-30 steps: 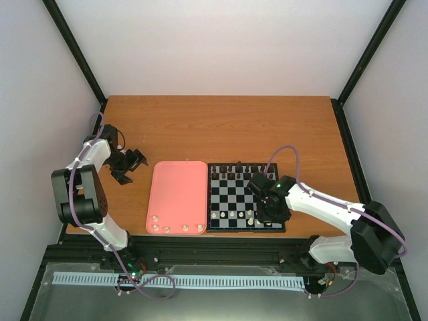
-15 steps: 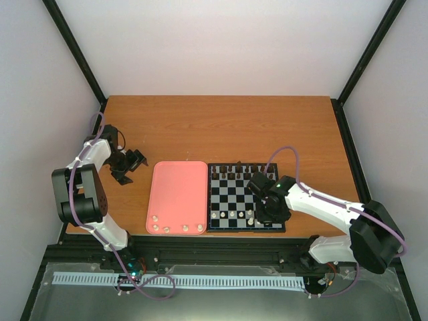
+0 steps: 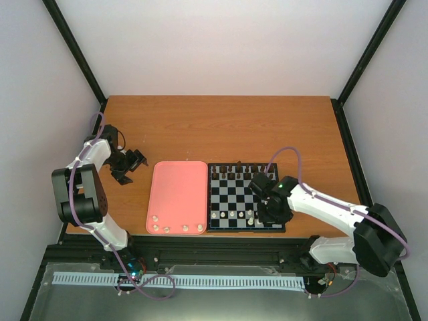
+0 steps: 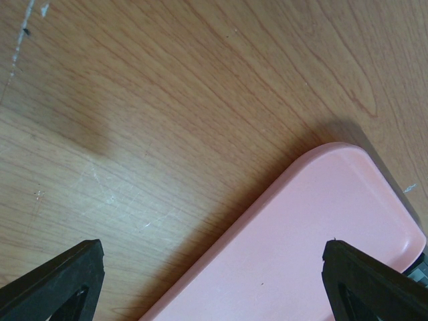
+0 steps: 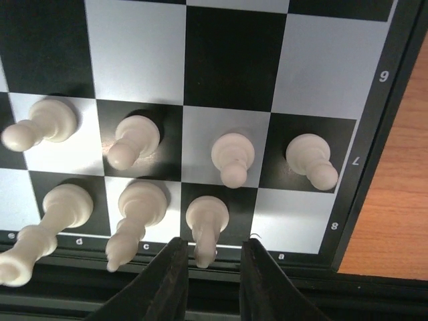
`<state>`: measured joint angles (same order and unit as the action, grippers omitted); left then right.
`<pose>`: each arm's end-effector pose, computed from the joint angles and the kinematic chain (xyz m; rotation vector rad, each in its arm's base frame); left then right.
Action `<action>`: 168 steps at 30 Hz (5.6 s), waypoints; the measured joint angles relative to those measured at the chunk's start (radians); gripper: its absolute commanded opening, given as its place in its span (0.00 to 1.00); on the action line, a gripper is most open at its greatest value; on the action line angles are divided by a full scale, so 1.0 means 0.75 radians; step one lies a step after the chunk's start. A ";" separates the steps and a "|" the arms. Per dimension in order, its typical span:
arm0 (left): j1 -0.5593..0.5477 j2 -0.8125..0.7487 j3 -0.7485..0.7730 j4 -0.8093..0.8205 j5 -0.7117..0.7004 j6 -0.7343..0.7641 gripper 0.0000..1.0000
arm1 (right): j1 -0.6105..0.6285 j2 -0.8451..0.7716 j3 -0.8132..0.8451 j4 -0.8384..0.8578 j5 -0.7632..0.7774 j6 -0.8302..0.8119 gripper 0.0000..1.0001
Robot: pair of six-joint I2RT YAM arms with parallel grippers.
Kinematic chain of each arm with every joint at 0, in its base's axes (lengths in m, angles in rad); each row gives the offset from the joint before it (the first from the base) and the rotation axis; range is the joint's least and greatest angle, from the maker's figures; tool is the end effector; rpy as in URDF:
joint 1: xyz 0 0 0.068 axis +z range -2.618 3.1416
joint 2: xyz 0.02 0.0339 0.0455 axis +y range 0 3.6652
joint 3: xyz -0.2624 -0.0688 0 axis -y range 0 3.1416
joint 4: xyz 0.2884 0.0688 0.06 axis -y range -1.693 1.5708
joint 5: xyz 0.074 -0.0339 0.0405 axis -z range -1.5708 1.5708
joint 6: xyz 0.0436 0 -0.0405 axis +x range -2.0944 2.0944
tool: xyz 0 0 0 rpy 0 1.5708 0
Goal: Set up the chess pieces on the board
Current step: Place the chess piece on the chessboard, then pick up the chess piece from the storage box, then place the chess piece on the chessboard.
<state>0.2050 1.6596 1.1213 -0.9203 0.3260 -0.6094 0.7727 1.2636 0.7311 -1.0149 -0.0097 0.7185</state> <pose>0.3304 0.0544 0.1639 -1.1833 2.8146 -0.5263 0.1589 0.1555 0.1513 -0.0850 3.1296 0.0360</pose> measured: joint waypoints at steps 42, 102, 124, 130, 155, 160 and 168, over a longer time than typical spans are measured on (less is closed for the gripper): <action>0.074 0.030 0.005 -0.003 0.020 -0.009 1.00 | 0.560 1.463 1.880 0.109 -0.336 -0.698 0.59; 0.084 0.018 -0.021 0.007 0.072 -0.016 1.00 | 0.078 0.556 0.863 0.132 0.048 -0.410 0.03; 0.044 0.011 -0.027 0.011 0.088 -0.021 1.00 | -0.148 -0.260 -0.032 -0.137 -0.011 0.000 0.03; 0.040 0.011 -0.027 0.011 0.084 -0.021 1.00 | -0.148 -0.177 -0.046 -0.079 -0.013 0.005 0.03; 0.039 0.076 -0.009 0.011 0.084 -0.021 1.00 | -0.170 -0.118 -0.089 -0.006 0.020 0.006 0.09; 0.039 0.077 0.000 0.011 0.084 -0.021 1.00 | -0.176 -0.118 -0.094 0.006 0.025 0.005 0.14; 0.039 0.077 0.000 0.011 0.084 -0.021 1.00 | -0.179 -0.118 -0.112 0.012 0.022 0.003 0.18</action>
<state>0.2344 1.7176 1.1213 -0.9123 0.3893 -0.6250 0.6388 1.1751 0.6472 -1.0058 0.0067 0.7204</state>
